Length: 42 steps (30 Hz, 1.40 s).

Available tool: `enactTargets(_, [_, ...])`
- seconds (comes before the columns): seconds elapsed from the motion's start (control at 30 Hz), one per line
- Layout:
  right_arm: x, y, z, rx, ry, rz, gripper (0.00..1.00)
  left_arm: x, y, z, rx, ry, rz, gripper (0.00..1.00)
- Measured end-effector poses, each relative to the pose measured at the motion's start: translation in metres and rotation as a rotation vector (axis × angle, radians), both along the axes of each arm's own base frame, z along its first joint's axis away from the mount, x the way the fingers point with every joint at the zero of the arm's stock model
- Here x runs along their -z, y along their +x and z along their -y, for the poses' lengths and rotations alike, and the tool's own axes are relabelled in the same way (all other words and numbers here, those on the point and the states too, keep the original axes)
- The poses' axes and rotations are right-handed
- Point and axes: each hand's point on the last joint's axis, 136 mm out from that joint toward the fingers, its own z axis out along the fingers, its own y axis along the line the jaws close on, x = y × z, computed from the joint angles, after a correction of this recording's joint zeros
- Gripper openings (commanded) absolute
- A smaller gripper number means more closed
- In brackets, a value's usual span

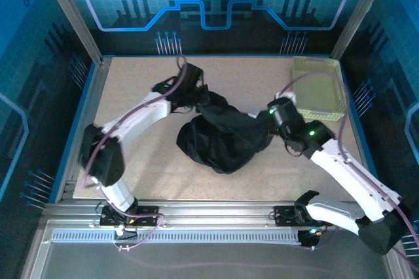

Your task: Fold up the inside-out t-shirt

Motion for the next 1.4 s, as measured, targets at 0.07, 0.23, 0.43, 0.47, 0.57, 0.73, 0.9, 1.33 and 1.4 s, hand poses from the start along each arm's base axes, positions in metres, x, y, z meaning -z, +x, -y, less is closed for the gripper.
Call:
enactTargets(0.07, [-0.059,0.012,0.010,0.018,0.038,0.120,0.00,-0.080,-0.011,-0.016,-0.015,-0.070,0.181,0.00])
enactTargets(0.23, [-0.208,0.002,0.007,-0.086,0.174,0.442,0.00,-0.257,-0.080,-0.058,-0.027,-0.273,0.644,0.00])
enactTargets(0.43, [-0.227,-0.022,-0.029,-0.278,0.234,0.523,0.00,-0.266,-0.106,-0.088,-0.101,-0.263,0.735,0.00])
enactTargets(0.47, [-0.203,-0.017,-0.037,-0.292,0.215,0.477,0.00,-0.240,-0.097,-0.089,-0.123,-0.222,0.684,0.00])
enactTargets(0.57, [-0.100,0.004,-0.064,-0.323,0.127,0.252,0.00,-0.130,-0.076,-0.095,-0.177,-0.077,0.452,0.00])
enactTargets(0.73, [0.086,-0.008,-0.095,-0.391,-0.062,-0.173,0.06,0.039,-0.098,-0.120,-0.241,0.102,0.046,0.00])
enactTargets(0.9, [0.142,-0.025,-0.111,-0.427,-0.109,-0.315,0.54,0.083,-0.122,-0.132,-0.268,0.137,-0.081,0.00])
enactTargets(1.33, [0.123,0.000,-0.067,-0.260,0.098,-0.265,0.75,0.096,-0.133,-0.164,-0.357,0.135,-0.094,0.00])
enactTargets(1.4, [0.141,-0.001,-0.068,-0.242,0.094,-0.322,0.74,0.100,-0.134,-0.165,-0.356,0.140,-0.101,0.00])
